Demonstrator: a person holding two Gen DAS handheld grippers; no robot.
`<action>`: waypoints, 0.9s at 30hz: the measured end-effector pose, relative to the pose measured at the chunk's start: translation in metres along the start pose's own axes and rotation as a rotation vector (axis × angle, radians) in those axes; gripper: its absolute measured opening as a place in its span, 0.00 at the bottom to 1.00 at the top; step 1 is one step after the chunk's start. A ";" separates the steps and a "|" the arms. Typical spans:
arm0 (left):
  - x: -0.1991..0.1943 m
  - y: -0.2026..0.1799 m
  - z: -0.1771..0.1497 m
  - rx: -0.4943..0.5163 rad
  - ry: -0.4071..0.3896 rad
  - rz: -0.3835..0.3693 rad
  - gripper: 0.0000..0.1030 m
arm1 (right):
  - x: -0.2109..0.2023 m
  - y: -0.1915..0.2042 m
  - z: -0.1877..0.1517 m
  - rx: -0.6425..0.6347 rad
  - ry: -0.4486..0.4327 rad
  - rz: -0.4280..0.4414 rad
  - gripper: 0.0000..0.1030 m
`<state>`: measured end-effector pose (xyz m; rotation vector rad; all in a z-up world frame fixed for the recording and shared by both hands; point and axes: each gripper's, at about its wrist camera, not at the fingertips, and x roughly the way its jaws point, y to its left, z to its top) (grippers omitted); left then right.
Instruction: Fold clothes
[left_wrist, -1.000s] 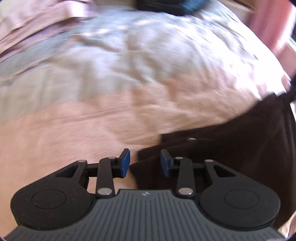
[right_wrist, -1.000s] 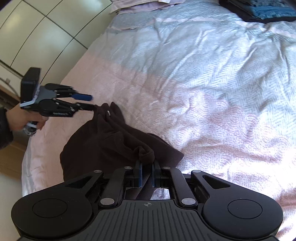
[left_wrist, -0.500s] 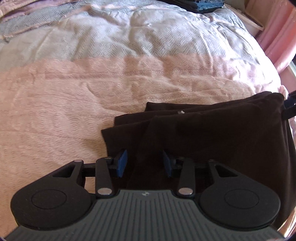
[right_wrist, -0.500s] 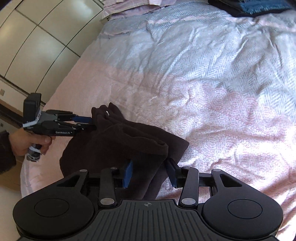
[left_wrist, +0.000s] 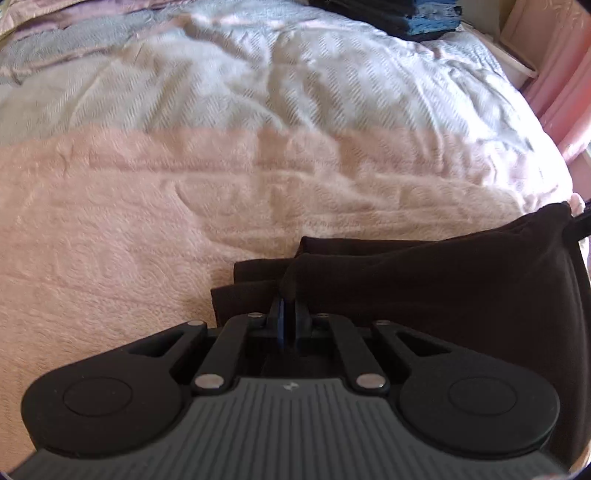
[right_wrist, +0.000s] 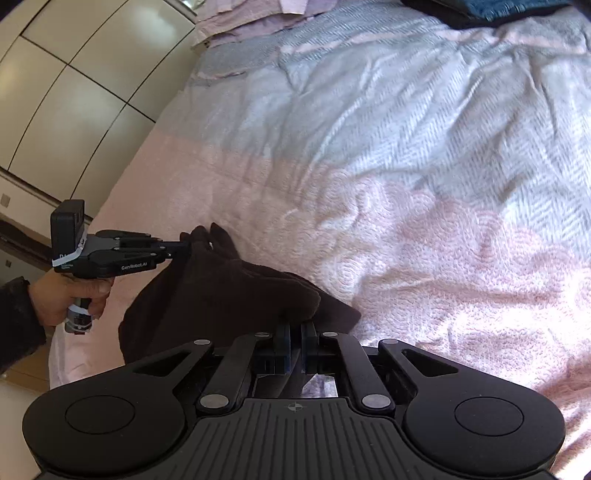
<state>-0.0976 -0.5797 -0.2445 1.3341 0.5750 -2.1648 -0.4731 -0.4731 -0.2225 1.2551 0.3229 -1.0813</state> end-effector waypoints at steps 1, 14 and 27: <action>-0.002 0.001 0.000 -0.015 -0.008 0.002 0.04 | 0.002 -0.001 0.000 0.000 0.001 -0.004 0.03; -0.057 0.027 0.003 -0.101 -0.046 0.093 0.16 | -0.027 0.009 0.016 -0.028 -0.035 -0.136 0.04; 0.000 -0.043 -0.011 -0.070 -0.051 -0.156 0.14 | 0.056 0.108 -0.003 -0.588 0.057 -0.007 0.05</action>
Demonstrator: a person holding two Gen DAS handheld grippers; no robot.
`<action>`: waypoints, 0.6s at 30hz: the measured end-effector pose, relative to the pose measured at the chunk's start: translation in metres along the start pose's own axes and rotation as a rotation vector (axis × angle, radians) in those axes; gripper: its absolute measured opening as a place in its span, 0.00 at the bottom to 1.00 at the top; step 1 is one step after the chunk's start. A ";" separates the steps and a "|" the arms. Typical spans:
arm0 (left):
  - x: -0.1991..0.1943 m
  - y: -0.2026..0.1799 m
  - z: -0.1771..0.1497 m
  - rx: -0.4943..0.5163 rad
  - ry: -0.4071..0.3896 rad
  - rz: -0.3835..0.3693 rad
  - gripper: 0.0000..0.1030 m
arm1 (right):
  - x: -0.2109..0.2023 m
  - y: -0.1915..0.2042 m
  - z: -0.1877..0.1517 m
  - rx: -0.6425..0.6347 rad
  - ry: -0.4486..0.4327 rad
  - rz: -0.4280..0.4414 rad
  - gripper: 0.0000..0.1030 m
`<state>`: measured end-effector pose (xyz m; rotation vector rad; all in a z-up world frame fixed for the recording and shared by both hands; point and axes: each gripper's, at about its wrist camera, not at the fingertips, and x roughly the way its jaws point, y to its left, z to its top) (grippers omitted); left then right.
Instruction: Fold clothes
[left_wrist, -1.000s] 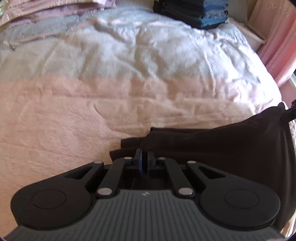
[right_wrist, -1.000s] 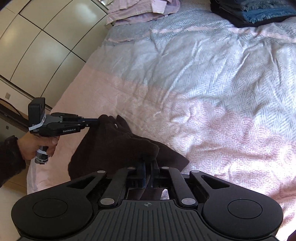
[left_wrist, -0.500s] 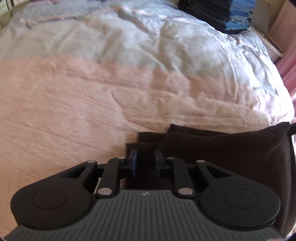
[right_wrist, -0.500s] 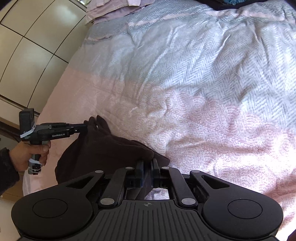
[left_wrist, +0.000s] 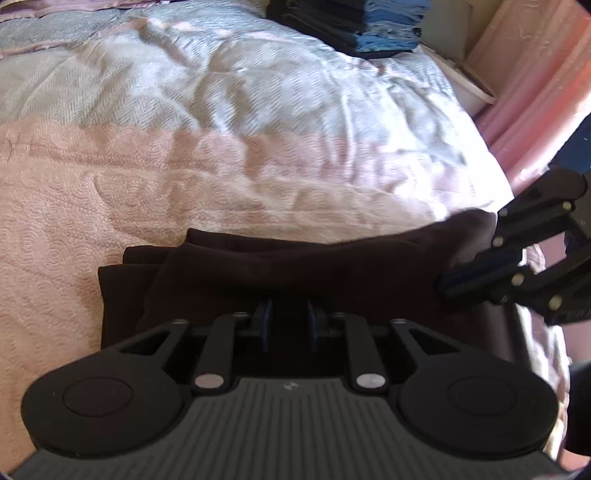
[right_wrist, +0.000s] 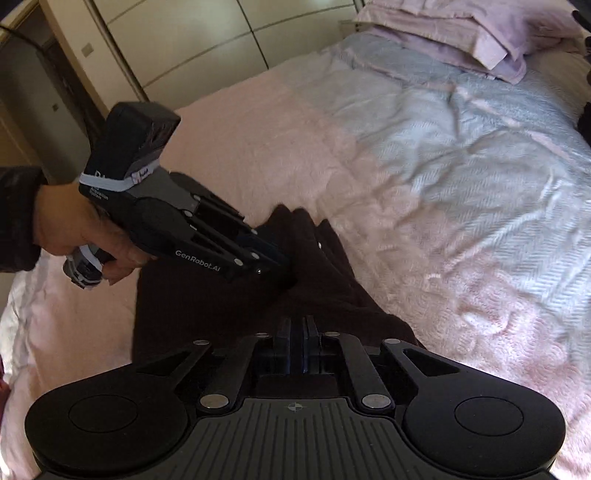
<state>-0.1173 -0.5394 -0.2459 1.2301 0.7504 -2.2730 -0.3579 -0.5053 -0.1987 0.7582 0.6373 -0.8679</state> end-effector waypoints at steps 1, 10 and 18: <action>0.004 0.007 0.001 -0.020 -0.006 0.006 0.11 | -0.001 -0.007 -0.003 0.007 0.004 -0.009 0.05; 0.008 0.022 0.017 0.004 0.016 0.061 0.03 | -0.014 -0.063 -0.032 0.117 0.056 -0.082 0.04; -0.058 0.047 0.009 -0.067 -0.018 0.267 0.07 | -0.049 -0.050 -0.026 0.176 0.059 -0.146 0.07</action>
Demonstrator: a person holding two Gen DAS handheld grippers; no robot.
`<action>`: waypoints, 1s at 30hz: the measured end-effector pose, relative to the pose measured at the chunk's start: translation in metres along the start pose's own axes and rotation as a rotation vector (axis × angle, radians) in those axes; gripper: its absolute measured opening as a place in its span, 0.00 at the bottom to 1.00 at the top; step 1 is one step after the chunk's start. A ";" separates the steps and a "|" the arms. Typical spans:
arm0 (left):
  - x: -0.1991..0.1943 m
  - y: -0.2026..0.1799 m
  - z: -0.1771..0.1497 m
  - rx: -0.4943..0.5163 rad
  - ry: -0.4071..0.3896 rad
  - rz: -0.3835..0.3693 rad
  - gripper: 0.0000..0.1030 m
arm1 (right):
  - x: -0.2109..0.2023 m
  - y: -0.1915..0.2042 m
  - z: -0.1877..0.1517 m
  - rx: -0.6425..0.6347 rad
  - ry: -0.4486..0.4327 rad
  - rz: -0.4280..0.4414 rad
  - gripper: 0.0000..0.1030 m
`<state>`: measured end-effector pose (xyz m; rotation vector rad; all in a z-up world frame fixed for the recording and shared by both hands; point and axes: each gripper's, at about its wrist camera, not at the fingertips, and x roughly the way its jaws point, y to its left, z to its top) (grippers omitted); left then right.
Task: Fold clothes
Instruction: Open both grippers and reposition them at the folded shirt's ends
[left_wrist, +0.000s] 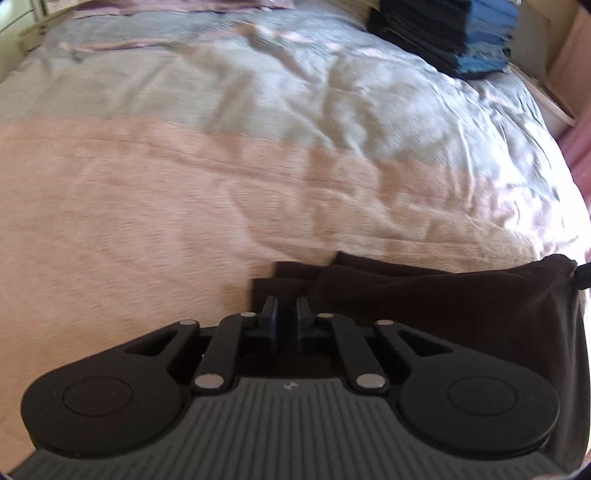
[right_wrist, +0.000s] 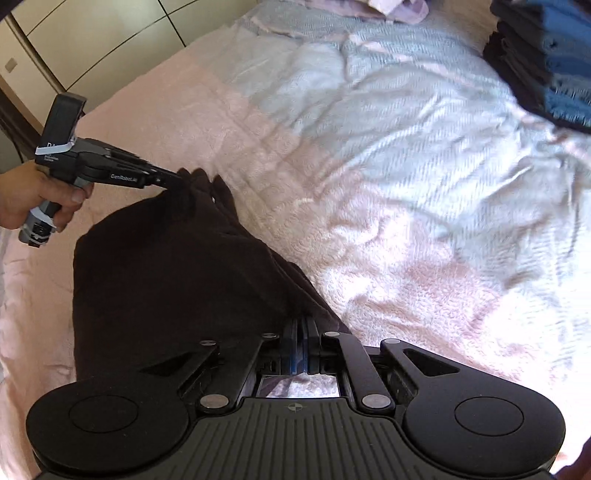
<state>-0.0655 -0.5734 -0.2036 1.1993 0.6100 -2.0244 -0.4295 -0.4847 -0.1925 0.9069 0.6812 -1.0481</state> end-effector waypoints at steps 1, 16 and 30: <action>-0.011 0.002 -0.005 0.003 -0.007 0.012 0.07 | -0.006 0.005 0.001 -0.006 -0.011 0.000 0.08; -0.054 0.014 -0.126 -0.086 0.086 0.109 0.13 | 0.035 0.053 -0.027 -0.197 0.149 0.113 0.73; -0.090 -0.104 -0.224 0.789 -0.079 0.260 0.64 | 0.038 0.198 -0.098 -0.793 0.158 -0.017 0.73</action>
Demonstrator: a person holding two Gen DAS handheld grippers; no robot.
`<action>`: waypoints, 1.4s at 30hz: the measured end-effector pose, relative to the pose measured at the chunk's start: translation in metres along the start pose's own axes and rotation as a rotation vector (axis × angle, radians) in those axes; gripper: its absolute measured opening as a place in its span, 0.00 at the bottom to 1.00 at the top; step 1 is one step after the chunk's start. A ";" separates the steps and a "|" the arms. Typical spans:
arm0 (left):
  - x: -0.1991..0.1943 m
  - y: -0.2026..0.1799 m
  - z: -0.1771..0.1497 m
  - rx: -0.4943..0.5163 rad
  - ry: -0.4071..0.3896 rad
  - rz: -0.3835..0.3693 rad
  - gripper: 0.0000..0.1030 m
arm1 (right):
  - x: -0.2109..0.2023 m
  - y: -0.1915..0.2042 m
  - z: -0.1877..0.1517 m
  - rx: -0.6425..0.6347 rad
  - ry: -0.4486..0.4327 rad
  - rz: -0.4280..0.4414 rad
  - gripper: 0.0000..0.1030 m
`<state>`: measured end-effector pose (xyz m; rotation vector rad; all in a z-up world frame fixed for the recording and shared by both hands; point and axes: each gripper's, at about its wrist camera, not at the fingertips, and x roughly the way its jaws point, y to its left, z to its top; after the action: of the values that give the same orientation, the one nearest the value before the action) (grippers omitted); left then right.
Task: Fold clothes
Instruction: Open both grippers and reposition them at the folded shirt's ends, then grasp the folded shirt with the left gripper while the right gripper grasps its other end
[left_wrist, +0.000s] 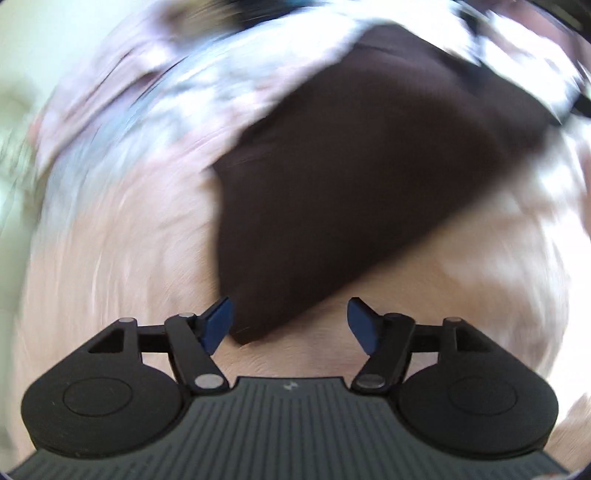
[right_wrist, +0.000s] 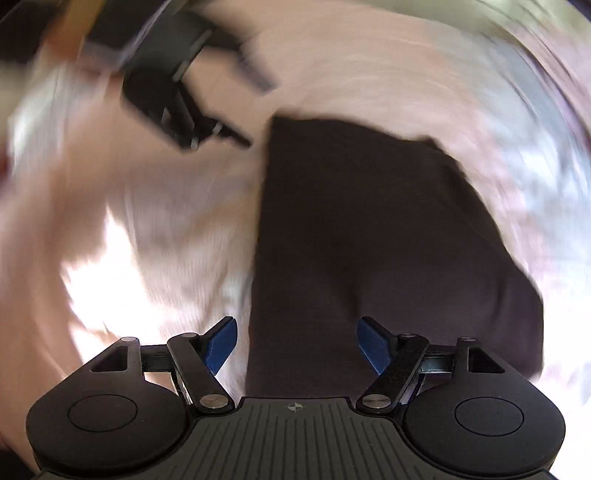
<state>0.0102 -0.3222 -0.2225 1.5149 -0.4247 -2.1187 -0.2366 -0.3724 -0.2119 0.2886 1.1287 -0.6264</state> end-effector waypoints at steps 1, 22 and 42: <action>0.007 -0.007 0.001 0.046 -0.005 0.023 0.64 | 0.010 0.015 0.000 -0.082 0.028 -0.051 0.73; -0.075 0.005 0.078 0.073 0.009 0.007 0.05 | -0.100 -0.059 -0.011 -0.205 -0.023 0.034 0.15; -0.167 -0.196 0.149 -0.284 0.045 0.003 0.04 | -0.141 -0.034 -0.144 -0.361 0.057 0.036 0.14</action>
<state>-0.1290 -0.0717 -0.1428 1.3924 -0.1034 -2.0376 -0.4044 -0.2798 -0.1408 0.0170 1.2647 -0.3748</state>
